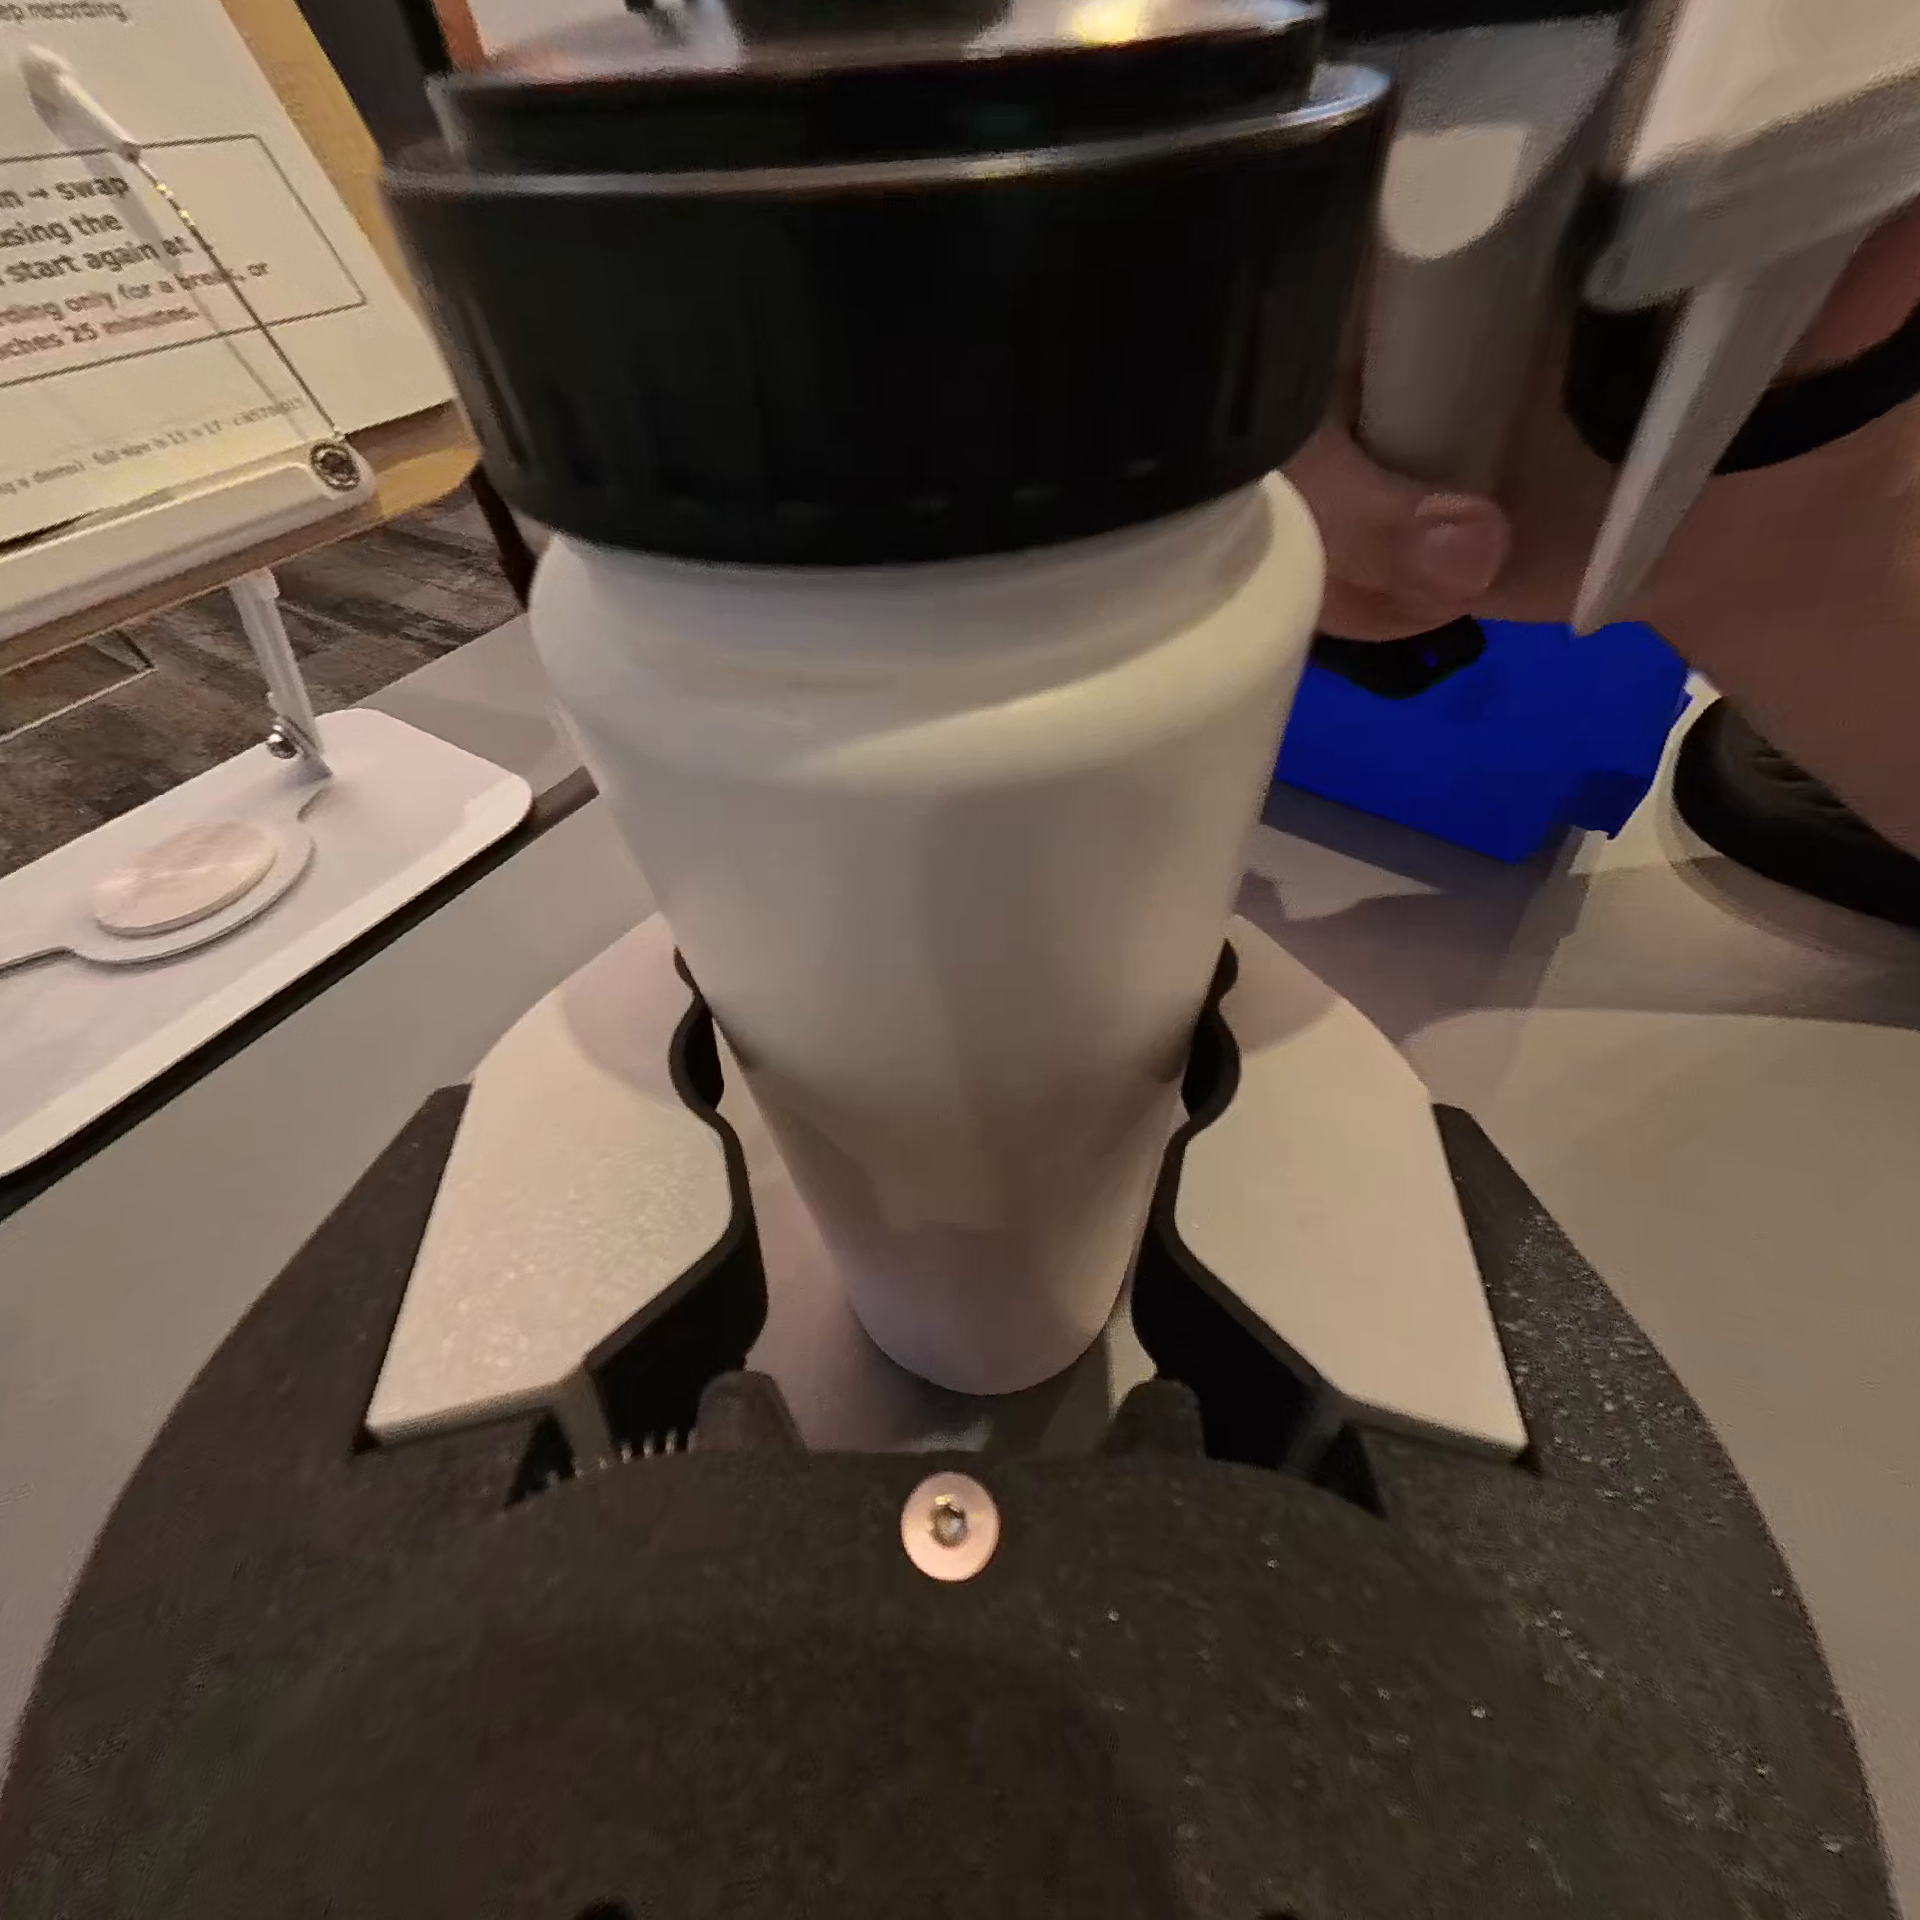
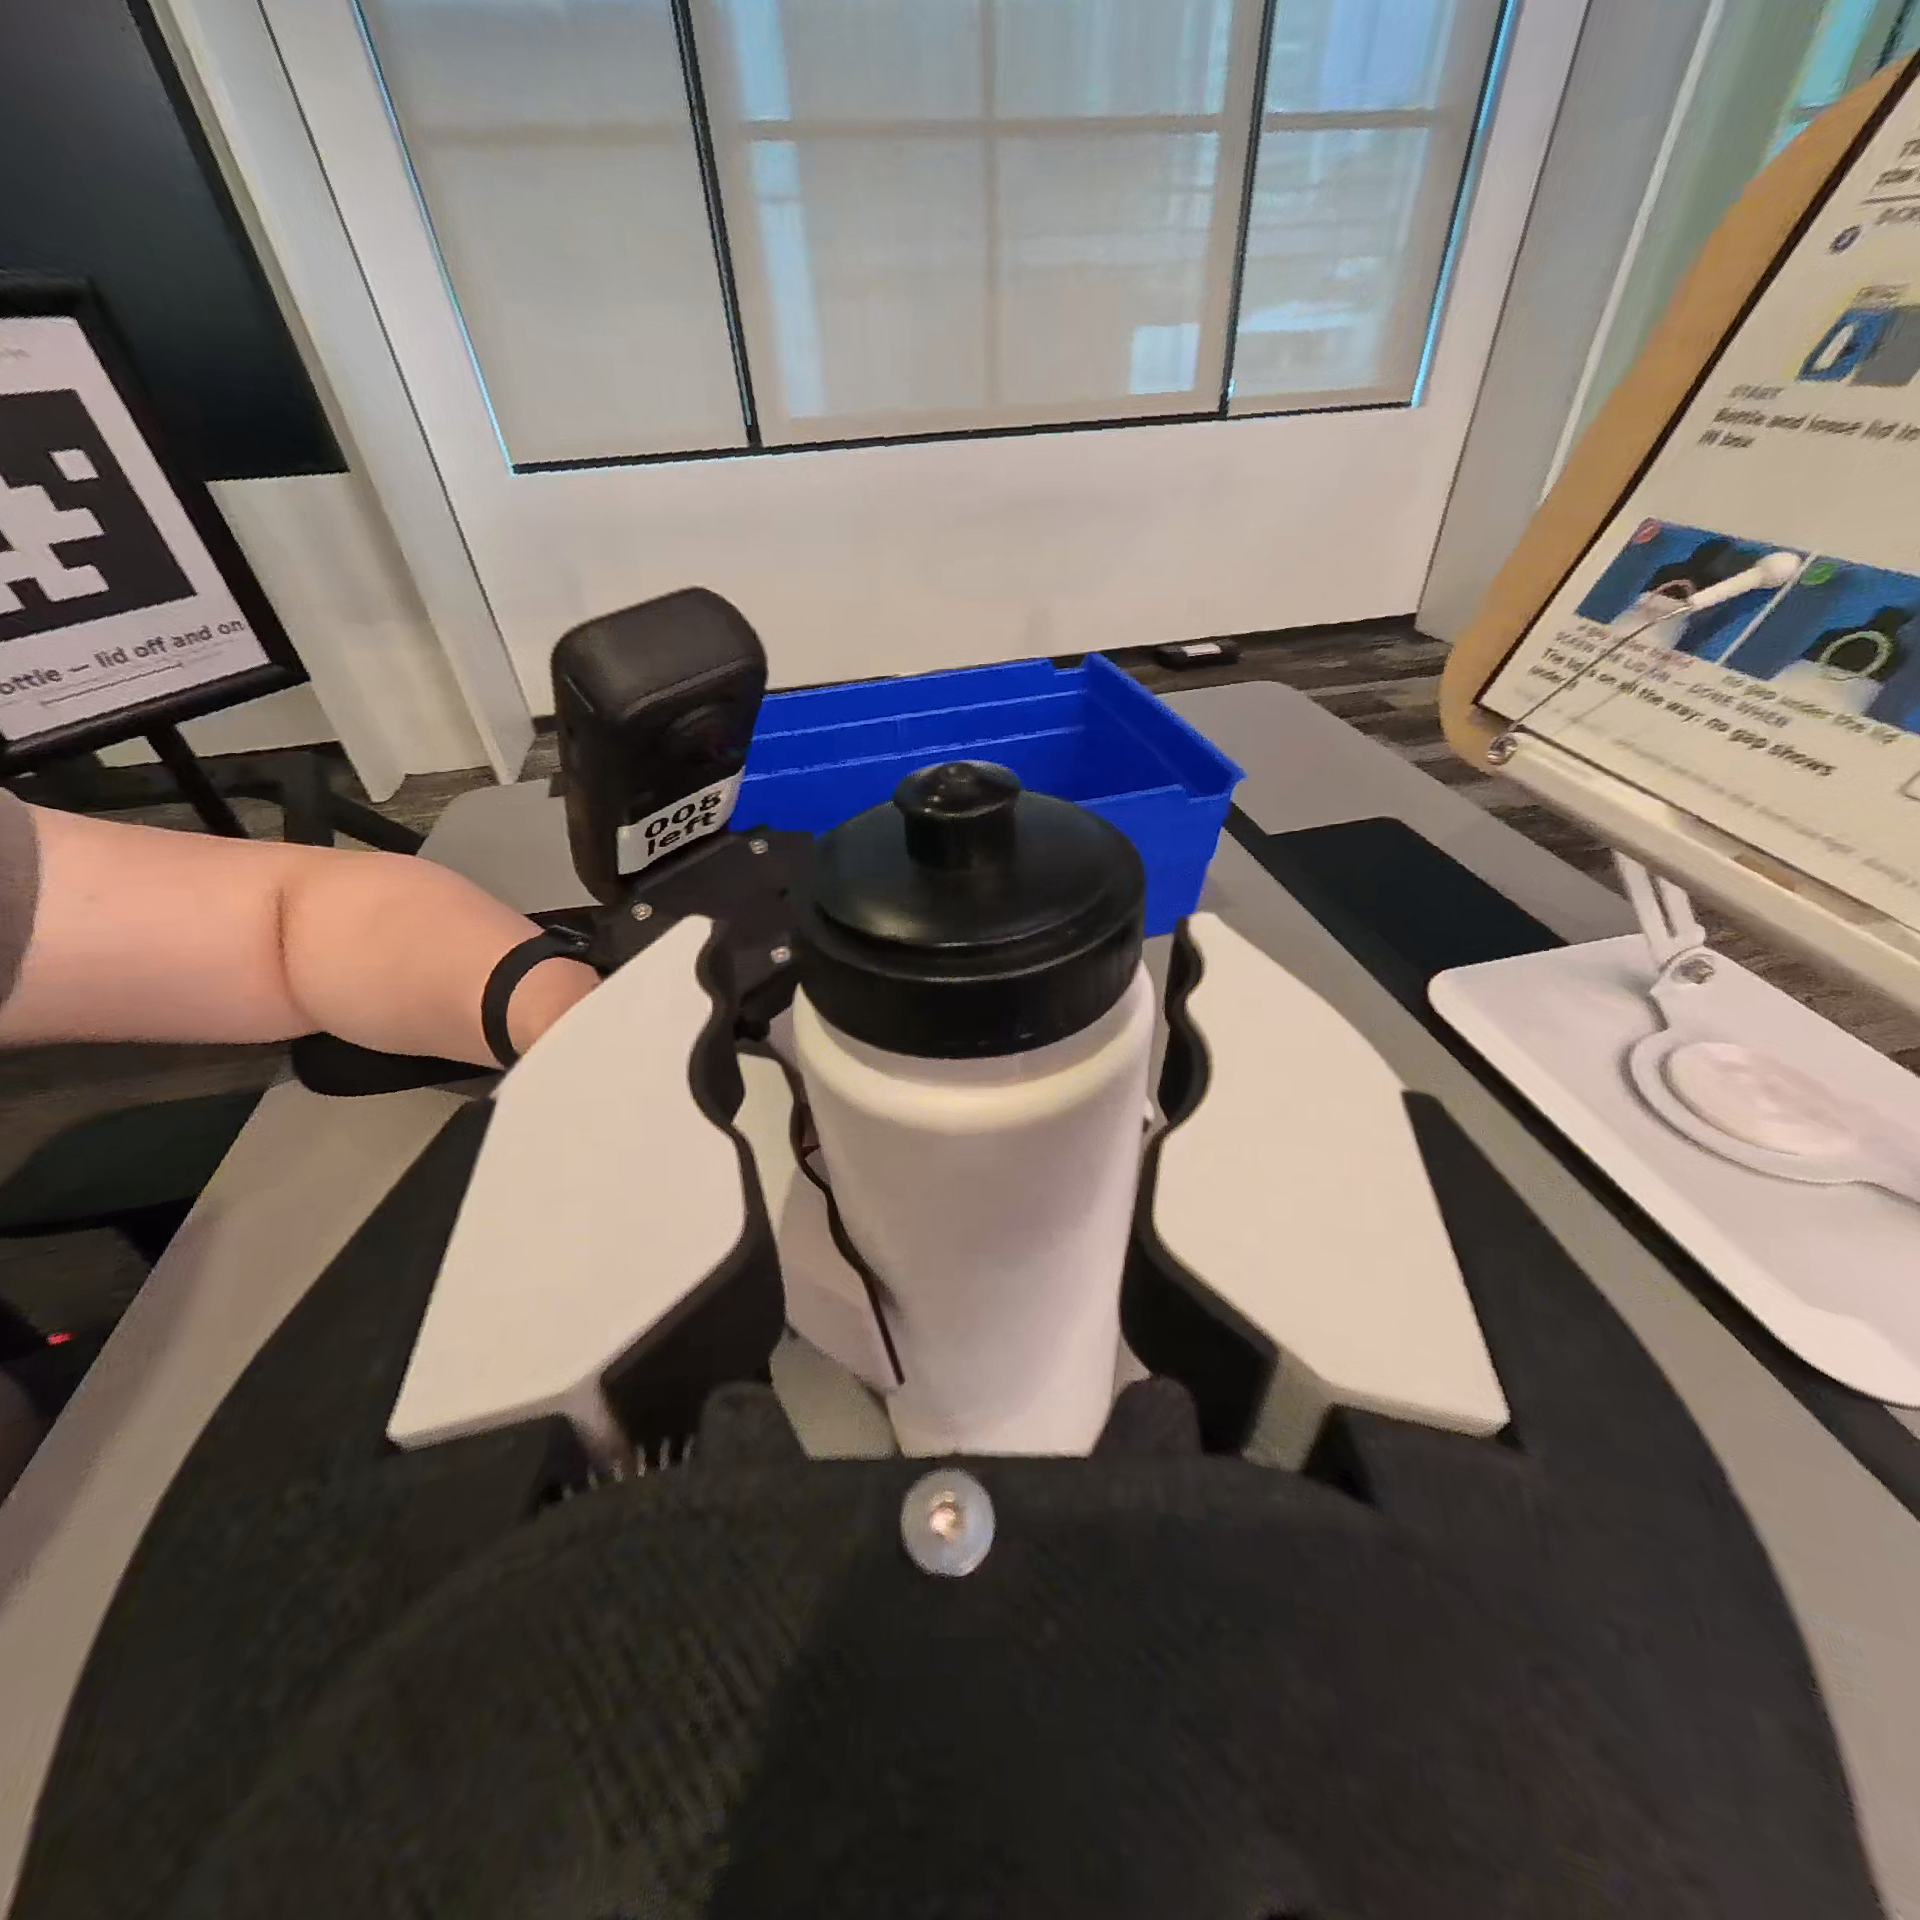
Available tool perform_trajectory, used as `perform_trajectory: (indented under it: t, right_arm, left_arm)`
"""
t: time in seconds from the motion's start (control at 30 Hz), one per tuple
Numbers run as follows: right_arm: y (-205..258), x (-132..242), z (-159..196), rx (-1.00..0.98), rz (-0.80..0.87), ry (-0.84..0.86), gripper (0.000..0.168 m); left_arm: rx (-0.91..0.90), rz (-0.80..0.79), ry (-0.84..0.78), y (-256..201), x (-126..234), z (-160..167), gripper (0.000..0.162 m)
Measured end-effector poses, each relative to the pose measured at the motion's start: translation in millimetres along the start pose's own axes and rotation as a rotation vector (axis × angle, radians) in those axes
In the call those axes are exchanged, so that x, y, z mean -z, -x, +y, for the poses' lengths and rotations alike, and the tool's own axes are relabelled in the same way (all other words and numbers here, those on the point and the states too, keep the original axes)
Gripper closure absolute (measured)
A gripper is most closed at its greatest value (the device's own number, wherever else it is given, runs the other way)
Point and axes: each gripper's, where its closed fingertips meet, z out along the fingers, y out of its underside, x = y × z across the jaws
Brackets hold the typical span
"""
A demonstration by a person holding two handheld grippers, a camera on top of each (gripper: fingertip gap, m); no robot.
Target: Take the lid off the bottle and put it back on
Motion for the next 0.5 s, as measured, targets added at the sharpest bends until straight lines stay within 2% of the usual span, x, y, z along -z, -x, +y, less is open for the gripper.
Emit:
perform_trajectory:
  t: [0.1,0.3,0.5]
  right_arm:
    - [-2,-3,4,0.037,0.029,0.02,0.1]
    - [-4,-7,3,0.054,0.119,0.012,0.1]
    - [-10,-15,2,0.046,0.357,-0.043,0.1]
  left_arm:
    - [-0.007,0.02,-0.002,-5,-1,-1,0.073]
    - [0.004,-0.045,0.026,2,0,1,0.073]
    - [0.027,-0.141,0.054,15,5,4,0.073]
